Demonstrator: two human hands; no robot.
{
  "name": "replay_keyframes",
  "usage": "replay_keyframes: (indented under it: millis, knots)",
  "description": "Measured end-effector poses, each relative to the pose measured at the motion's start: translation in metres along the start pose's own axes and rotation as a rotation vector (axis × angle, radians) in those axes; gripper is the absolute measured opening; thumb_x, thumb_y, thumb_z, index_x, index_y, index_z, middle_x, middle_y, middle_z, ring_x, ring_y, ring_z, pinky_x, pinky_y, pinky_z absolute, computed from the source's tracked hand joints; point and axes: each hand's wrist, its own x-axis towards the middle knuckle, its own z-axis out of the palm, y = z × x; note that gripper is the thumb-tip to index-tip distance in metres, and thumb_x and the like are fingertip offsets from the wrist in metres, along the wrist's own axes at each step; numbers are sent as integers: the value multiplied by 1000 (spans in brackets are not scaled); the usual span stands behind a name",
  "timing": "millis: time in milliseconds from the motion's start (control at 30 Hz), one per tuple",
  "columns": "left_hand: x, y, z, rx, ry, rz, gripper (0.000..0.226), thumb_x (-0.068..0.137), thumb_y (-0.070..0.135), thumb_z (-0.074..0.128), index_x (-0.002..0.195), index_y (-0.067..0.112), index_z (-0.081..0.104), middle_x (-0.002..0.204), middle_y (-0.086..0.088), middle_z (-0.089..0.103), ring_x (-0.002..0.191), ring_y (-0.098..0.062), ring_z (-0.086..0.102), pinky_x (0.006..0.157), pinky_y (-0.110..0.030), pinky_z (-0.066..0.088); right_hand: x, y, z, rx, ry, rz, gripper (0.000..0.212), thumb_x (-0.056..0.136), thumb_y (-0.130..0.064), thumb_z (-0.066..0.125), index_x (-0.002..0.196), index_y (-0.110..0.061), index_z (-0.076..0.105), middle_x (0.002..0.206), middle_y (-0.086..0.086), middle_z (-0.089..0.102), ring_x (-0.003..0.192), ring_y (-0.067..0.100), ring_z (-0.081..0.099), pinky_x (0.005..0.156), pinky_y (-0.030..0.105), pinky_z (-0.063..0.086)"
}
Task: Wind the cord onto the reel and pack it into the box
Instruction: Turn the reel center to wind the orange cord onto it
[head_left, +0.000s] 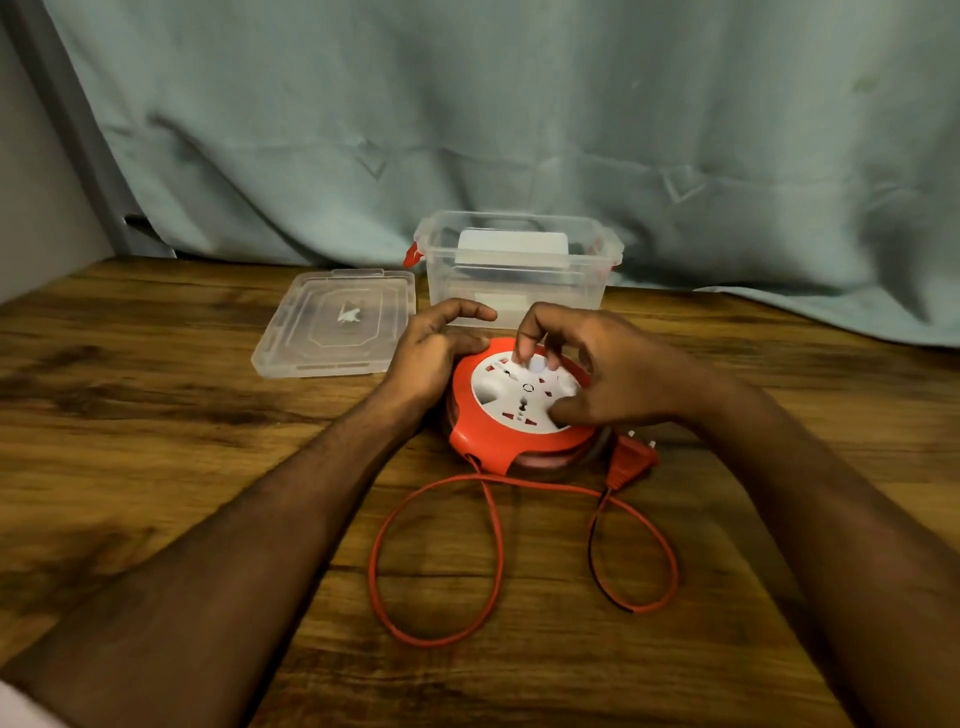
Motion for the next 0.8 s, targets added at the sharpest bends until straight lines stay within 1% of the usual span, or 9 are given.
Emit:
replay_keyframes:
  millis: [100, 133, 200, 300, 400, 500, 567, 633, 800]
  knots:
    - [-2, 1, 0, -4, -14, -15, 32, 87, -3, 57, 114, 11, 68, 96, -21, 76, 81, -34, 72, 69, -39, 58, 0, 4, -4, 0, 6, 1, 54, 66, -25, 88, 108, -38, 56, 111, -7, 63, 103, 17, 63, 75, 47, 62]
    - [-3, 1, 0, -5, -11, -17, 33, 87, -2, 58, 115, 13, 68, 97, -20, 76, 82, -35, 72, 71, -41, 59, -1, 5, -5, -11, 12, 12, 55, 63, -31, 89, 107, -40, 56, 111, -9, 64, 103, 16, 63, 76, 48, 61]
    - [-3, 0, 2, -6, 5, -21, 38, 81, 5, 64, 116, 19, 67, 102, -21, 76, 91, -42, 73, 80, -52, 60, -3, 7, -6, -18, 23, 37, 57, 61, -37, 90, 104, -41, 54, 110, -12, 66, 101, 15, 63, 77, 48, 60]
    - [-3, 0, 6, -1, 22, -15, 49, 72, 11, 69, 119, 24, 65, 103, -21, 76, 98, -45, 71, 87, -56, 57, -5, 7, -6, 6, 66, 48, 59, 61, -35, 93, 97, -38, 47, 99, -14, 71, 88, 9, 64, 69, 43, 58]
    - [-1, -2, 6, -2, 43, -10, 49, 74, 3, 69, 120, 21, 65, 102, -24, 75, 94, -42, 72, 85, -56, 57, -5, 0, -4, -59, 77, 68, 54, 58, -46, 92, 86, -31, 48, 81, -13, 68, 67, 0, 58, 56, 32, 47]
    - [0, -3, 6, -7, 65, -5, 45, 81, -8, 63, 119, 15, 65, 101, -28, 74, 87, -37, 71, 84, -54, 57, -1, -8, 5, -137, 109, 122, 53, 55, -63, 83, 71, -24, 51, 67, -6, 64, 63, 9, 56, 57, 34, 45]
    - [-1, -2, 6, -24, 73, -11, 43, 83, -10, 60, 120, 11, 64, 102, -28, 73, 87, -38, 70, 82, -50, 58, 3, -13, 12, -173, 137, 165, 54, 59, -67, 81, 63, -23, 49, 62, -7, 54, 62, 13, 49, 58, 31, 37]
    - [-1, 0, 6, -36, 77, -17, 43, 83, -11, 58, 122, 8, 64, 103, -30, 73, 87, -38, 70, 80, -47, 58, 7, -17, 15, -198, 164, 206, 57, 61, -70, 81, 59, -24, 48, 61, -9, 47, 62, 13, 46, 61, 30, 34]
    - [-2, 0, 6, -44, 75, -23, 41, 84, -10, 57, 122, 6, 63, 104, -29, 73, 86, -38, 70, 74, -39, 58, 12, -22, 25, -206, 225, 278, 60, 69, -74, 75, 56, -21, 51, 57, -6, 53, 67, 16, 59, 68, 35, 48]
